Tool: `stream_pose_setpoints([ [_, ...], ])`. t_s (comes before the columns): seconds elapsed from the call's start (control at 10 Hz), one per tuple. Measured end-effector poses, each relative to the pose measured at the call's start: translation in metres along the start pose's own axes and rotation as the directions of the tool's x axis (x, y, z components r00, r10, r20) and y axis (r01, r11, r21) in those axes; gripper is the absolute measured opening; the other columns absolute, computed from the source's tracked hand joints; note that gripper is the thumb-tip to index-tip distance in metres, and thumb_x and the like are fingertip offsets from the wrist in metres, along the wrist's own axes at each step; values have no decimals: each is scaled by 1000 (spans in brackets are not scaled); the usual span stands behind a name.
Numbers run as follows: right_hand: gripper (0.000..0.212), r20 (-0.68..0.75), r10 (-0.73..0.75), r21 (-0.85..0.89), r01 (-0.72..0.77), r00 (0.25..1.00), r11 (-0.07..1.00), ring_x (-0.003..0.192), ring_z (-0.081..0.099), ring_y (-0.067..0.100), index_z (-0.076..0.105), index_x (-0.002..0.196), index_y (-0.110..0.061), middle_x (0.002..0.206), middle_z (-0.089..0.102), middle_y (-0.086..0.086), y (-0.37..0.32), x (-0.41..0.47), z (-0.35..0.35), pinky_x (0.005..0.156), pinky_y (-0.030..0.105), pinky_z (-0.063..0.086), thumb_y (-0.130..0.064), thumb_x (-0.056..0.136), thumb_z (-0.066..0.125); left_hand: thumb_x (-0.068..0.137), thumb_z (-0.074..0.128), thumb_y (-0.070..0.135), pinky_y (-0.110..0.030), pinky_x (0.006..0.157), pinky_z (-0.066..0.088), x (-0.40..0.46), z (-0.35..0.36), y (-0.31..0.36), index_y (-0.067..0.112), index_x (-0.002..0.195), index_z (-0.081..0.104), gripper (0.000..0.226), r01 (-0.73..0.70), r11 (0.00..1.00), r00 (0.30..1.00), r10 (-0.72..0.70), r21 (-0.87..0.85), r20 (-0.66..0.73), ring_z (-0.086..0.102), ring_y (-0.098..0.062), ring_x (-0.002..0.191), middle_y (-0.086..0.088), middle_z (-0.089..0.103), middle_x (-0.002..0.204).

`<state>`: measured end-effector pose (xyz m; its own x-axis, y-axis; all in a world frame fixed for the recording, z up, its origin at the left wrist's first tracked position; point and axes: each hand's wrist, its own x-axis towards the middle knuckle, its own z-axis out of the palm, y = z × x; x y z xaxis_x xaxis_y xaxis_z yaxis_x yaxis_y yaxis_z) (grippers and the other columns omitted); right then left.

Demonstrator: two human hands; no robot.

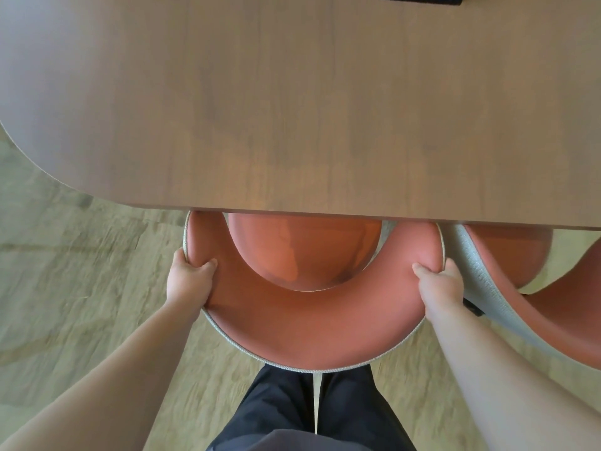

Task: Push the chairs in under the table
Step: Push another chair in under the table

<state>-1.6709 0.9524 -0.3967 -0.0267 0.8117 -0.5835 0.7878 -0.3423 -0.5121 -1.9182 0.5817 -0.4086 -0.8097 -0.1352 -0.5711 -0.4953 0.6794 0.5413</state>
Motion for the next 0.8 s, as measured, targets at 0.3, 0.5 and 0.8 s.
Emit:
stream_pose_setpoints([
  [0.3, 80, 27, 36, -50, -34, 999, 998, 123, 58, 36, 36, 150, -14, 144, 56, 10, -10, -4, 0, 92, 40, 43, -41, 86, 76, 86, 76, 40, -30, 57, 44, 3, -2, 5, 18, 112, 50, 42, 19, 999, 999, -20, 41, 32, 62, -15, 80, 6, 62, 94],
  [0.5, 68, 96, 103, 81, -111, 990, 990, 122, 58, 36, 38, 152, -15, 145, 55, 11, -26, -16, -11, 105, 50, 46, -34, 93, 63, 93, 69, 43, -40, 76, 47, -4, -5, 21, 7, 133, 46, 58, 90, 991, 993, -97, 101, 61, 59, -32, 91, -9, 62, 113],
  [0.8, 44, 49, -33, 481, 6, 998, 877, 90, 68, 17, 54, 135, -11, 112, 71, 8, -39, -87, -57, 75, 30, 55, 1, 95, 42, 97, 55, 15, -35, 84, 43, -90, -20, 58, 22, 149, 54, 53, -95, 992, 988, 85, 78, 126, 62, -27, 100, -10, 64, 140],
])
